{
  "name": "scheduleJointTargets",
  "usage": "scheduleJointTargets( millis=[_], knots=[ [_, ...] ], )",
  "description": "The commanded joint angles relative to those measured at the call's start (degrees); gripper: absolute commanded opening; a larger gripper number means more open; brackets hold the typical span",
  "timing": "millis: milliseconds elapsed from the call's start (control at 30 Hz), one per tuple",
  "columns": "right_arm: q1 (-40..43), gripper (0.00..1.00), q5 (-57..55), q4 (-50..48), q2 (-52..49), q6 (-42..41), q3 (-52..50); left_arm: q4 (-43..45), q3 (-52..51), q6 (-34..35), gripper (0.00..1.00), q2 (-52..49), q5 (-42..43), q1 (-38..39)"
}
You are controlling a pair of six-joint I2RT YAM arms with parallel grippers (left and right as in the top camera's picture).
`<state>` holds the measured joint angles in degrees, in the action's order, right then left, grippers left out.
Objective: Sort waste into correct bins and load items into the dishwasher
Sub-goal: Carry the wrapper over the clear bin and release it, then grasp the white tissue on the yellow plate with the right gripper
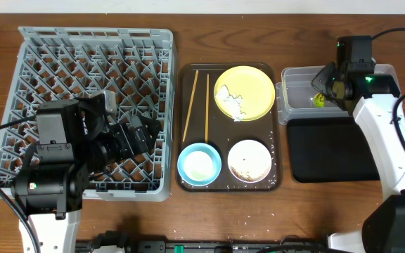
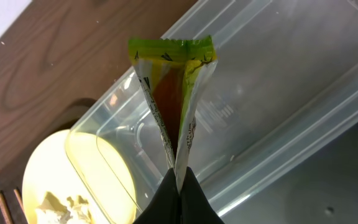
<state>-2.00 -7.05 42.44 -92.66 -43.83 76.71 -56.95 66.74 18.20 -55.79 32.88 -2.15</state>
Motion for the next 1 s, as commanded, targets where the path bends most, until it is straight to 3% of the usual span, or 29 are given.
scheduleJointTargets(
  millis=[0,200,333,400,433,467,533,633,733,767,967],
  knots=[
    [0.5,0.01,-0.2,-0.9,-1.7,-2.4,-0.5,-0.1,1.1,-0.1,0.98,0.1,0.6,-0.1],
    [0.3,0.01,2.2,-8.8,-8.4,-4.3,-0.5,-0.1,1.1,-0.1,0.98,0.1,0.6,-0.1],
    [0.3,0.02,1.8,-12.5,-11.6,-1.3,-0.5,-0.1,1.1,-0.1,0.98,0.1,0.6,-0.1],
    [0.3,0.20,2.4,-12.9,-11.9,1.5,-0.5,-0.1,1.1,-0.1,0.98,0.1,0.6,-0.1],
    [0.3,0.38,3.3,-13.4,-11.6,4.7,-0.3,-0.1,1.1,-0.1,0.98,0.1,0.6,-0.1],
    [0.3,0.47,4.1,-13.4,-10.9,8.3,0.2,-0.1,1.1,-0.1,0.98,0.1,0.6,-0.1],
    [-0.1,0.53,5.1,-13.1,-8.7,14.2,1.0,-0.1,1.1,-0.1,0.98,0.1,0.6,-0.1],
    [-3.0,0.50,17.4,-14.3,-2.6,27.8,1.2,-0.1,1.1,-0.1,0.98,0.1,0.6,-0.1],
    [-7.1,0.49,25.8,-14.3,-0.3,36.4,1.2,-0.1,1.1,-0.1,0.98,0.1,0.6,-0.1],
    [-11.4,0.48,27.6,-13.4,-0.3,41.3,1.2,-0.1,1.1,-0.1,0.98,0.1,0.6,-0.1],
    [-23.2,0.51,14.4,-14.9,-8.4,45.6,1.0,-0.1,1.1,-0.1,0.98,0.1,0.6,-0.1]
  ],
)
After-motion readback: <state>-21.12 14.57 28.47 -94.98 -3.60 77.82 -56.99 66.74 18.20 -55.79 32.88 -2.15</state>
